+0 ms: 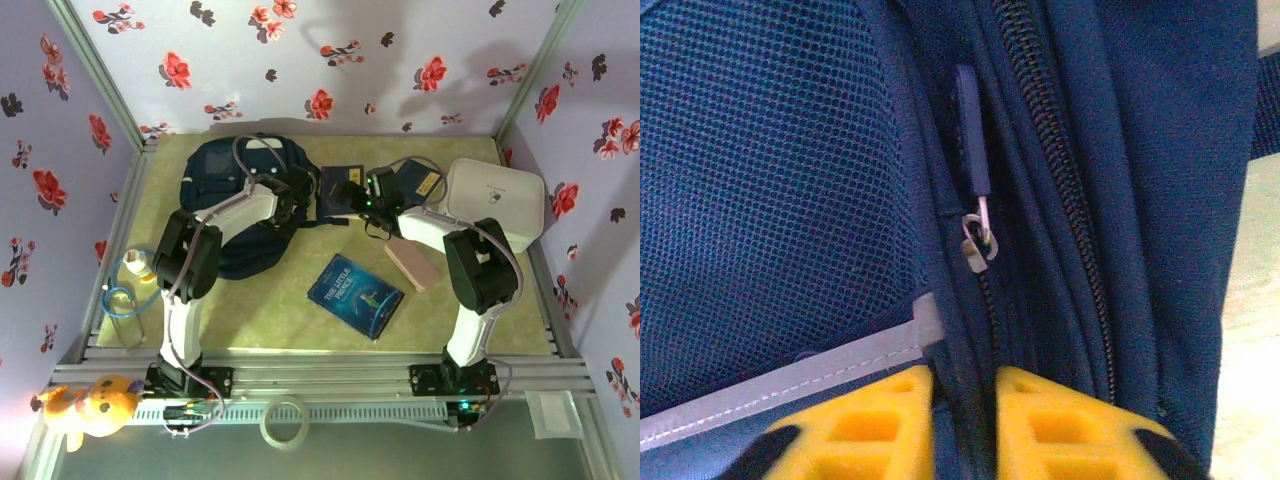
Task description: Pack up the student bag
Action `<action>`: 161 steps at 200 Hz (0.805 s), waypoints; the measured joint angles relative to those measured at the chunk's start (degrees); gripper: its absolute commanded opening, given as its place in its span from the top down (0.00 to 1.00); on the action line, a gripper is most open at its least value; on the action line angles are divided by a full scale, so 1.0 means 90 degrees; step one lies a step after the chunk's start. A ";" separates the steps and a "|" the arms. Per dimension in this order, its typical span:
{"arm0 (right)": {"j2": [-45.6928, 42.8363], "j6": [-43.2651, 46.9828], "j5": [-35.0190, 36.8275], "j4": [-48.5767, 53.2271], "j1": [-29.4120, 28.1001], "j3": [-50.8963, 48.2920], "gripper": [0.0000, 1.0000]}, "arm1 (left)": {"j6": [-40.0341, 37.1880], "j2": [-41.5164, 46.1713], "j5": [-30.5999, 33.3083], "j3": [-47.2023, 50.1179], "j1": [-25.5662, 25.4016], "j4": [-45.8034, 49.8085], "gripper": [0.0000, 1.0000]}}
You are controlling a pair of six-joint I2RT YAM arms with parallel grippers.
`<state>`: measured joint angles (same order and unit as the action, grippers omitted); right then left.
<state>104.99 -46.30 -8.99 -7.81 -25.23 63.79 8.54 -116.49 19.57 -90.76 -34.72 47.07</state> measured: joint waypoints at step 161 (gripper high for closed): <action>-0.0027 0.1931 -0.1326 -0.0792 -0.0741 0.0578 0.52 | -0.0758 0.2895 -0.0867 0.0245 0.1044 0.0175 1.00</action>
<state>104.75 -28.93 -20.93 -14.94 -31.90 68.99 1.72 -90.43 11.77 -88.55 -25.32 48.64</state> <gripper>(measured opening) 0.572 0.054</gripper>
